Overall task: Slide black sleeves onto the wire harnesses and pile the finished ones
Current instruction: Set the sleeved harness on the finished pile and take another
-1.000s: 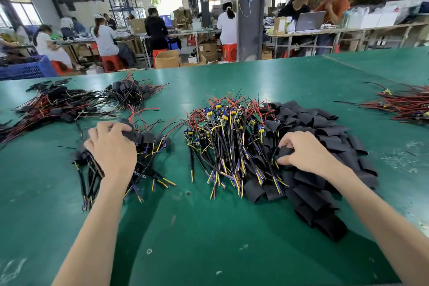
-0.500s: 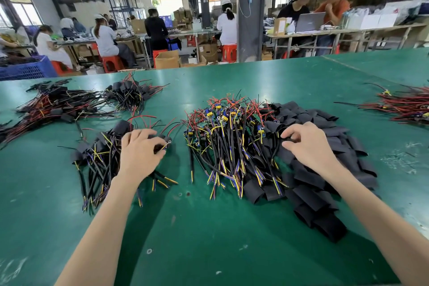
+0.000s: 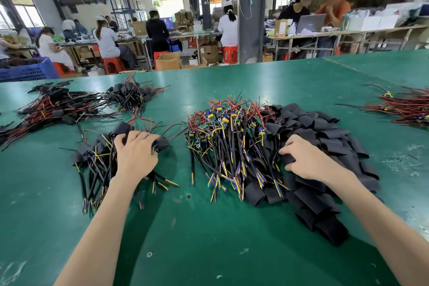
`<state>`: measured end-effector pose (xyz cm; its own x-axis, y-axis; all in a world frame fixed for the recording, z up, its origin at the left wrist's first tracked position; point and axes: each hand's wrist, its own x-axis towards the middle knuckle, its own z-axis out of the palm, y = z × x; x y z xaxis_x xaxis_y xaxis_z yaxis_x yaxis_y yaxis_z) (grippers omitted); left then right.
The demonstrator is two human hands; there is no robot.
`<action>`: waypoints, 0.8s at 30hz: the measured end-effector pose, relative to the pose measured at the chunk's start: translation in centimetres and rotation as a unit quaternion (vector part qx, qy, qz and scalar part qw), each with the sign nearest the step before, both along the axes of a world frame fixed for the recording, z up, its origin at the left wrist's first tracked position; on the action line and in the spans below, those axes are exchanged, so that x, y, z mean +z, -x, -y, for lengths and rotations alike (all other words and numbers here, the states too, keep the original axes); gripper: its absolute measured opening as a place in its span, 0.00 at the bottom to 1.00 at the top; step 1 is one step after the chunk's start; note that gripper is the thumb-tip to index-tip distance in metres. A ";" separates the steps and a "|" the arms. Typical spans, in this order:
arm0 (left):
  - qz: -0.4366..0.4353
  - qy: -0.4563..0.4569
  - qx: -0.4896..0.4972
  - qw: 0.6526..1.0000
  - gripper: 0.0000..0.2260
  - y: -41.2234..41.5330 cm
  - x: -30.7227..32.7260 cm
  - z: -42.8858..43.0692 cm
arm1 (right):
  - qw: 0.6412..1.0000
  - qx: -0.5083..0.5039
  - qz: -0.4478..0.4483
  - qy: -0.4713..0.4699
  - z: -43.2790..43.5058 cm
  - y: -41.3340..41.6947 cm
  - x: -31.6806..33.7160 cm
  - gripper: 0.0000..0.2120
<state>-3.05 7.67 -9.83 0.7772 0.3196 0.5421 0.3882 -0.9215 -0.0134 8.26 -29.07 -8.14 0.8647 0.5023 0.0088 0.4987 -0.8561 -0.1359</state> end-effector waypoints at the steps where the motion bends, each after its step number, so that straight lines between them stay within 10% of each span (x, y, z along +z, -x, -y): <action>1: -0.001 0.011 0.012 1.000 0.16 -0.1 0.0 -0.1 | 1.000 0.004 0.001 0.008 0.0 0.0 -0.1 0.22; 9: 0.027 -0.032 -0.016 0.999 0.11 -3.0 1.2 2.7 | 0.995 0.022 0.023 0.090 0.3 0.3 -0.1 0.15; 13: -0.012 0.276 -0.069 0.959 0.13 -6.8 1.9 4.5 | 0.993 -0.011 0.078 0.094 0.2 0.9 0.3 0.10; 24: -0.007 0.631 -0.015 0.775 0.12 -10.3 2.6 5.0 | 0.995 -0.027 0.094 0.038 -0.4 1.0 0.2 0.16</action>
